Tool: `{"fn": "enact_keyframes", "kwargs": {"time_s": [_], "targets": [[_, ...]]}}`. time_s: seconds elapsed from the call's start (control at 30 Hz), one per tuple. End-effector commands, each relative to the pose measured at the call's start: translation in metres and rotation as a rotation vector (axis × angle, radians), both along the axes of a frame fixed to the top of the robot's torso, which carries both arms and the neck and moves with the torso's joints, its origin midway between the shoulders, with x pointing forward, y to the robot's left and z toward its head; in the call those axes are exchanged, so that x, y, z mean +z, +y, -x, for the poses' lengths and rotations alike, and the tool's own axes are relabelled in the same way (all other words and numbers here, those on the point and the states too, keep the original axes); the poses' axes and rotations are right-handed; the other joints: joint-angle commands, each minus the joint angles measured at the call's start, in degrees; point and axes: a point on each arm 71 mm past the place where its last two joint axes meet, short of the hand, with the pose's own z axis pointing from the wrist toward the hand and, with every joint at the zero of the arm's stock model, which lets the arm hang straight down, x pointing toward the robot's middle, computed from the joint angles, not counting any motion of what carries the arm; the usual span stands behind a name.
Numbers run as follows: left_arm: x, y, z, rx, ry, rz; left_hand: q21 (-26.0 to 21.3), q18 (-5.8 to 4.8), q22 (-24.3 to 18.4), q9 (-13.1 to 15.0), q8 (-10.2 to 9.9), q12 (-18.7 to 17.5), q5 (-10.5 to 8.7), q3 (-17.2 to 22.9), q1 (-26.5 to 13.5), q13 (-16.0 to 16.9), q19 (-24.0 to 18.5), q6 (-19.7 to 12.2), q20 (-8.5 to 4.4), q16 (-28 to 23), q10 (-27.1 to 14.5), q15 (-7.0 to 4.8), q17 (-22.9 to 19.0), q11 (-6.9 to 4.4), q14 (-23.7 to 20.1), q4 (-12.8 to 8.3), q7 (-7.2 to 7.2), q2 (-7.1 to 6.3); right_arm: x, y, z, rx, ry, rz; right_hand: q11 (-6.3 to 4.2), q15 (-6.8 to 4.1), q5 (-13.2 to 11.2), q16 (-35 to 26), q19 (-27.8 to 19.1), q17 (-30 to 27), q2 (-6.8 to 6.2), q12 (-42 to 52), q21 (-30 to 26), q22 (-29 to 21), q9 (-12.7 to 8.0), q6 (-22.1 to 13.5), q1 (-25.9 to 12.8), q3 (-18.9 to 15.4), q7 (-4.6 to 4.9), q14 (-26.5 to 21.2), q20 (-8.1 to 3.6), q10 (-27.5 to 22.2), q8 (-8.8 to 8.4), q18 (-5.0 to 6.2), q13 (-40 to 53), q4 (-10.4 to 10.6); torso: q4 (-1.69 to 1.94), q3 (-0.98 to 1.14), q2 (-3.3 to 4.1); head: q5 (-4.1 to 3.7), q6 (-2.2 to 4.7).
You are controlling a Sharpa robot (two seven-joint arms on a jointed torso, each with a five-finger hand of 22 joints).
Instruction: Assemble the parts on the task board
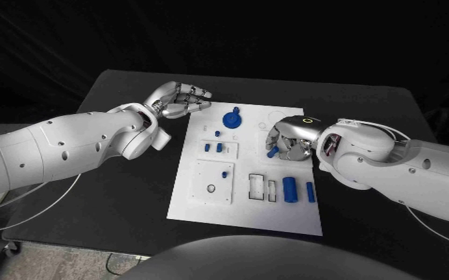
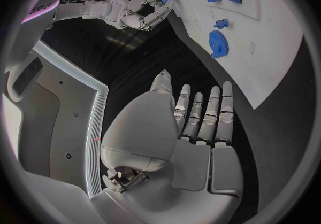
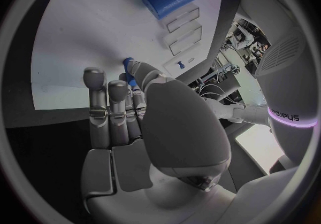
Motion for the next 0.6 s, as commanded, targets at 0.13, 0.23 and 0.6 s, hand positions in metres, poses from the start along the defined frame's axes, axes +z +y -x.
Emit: {"fn": "enact_keyframes", "kwargs": {"time_s": [0.13,0.23,0.6], "targets": [[-0.001,-0.002,0.001,-0.016,0.017,0.008,0.3,-0.5,-0.1,0.0,0.3,0.5,0.2,-0.4,0.7,0.0,0.5,0.3,-0.05,0.4,0.1,-0.04,-0.1,0.36,0.5,0.0,0.45,0.08,0.017,0.004,0.002,0.039,-0.084,-0.066,-2.36,-0.63,-1.3,-0.3,0.1,-0.1,1.04,1.0,0.6,3.6,0.9,1.3,0.2,0.1,-0.46,0.3,-0.48,3.5,1.18,-0.02,0.9,-0.5,0.02,-0.04,-0.04,0.11,0.01],[-0.001,-0.003,0.001,-0.017,0.018,0.008,0.3,-0.51,-0.2,0.0,0.4,0.5,0.21,-0.4,0.7,0.0,0.5,0.4,-0.05,0.4,0.2,-0.03,-0.1,0.43,0.5,0.0,0.5,0.22,0.027,0.007,0.002,0.055,-0.109,-0.083,-2.67,-0.84,-1.6,-1.3,-0.2,-1.2,1.24,1.1,0.0,3.4,1.4,2.0,-0.1,0.1,-0.73,-0.1,-0.63,4.2,1.65,0.11,0.9,-0.5,0.04,-0.04,-0.02,0.21,0.01],[-0.001,-0.004,0.0,-0.018,0.021,0.007,0.3,-0.56,-0.3,-0.1,0.5,0.8,0.23,-0.6,0.8,0.0,0.6,0.6,-0.06,0.5,0.5,-0.01,-0.1,0.68,0.5,0.0,0.66,0.87,0.051,0.028,0.018,0.147,-0.104,-0.094,-3.33,-1.3,-4.0,-3.0,0.3,-2.8,1.48,-0.3,0.8,3.4,1.9,3.3,-1.8,0.1,-1.4,0.2,-0.98,6.1,1.58,-0.07,0.2,0.2,0.08,-0.05,-0.05,0.44,0.01]]}}
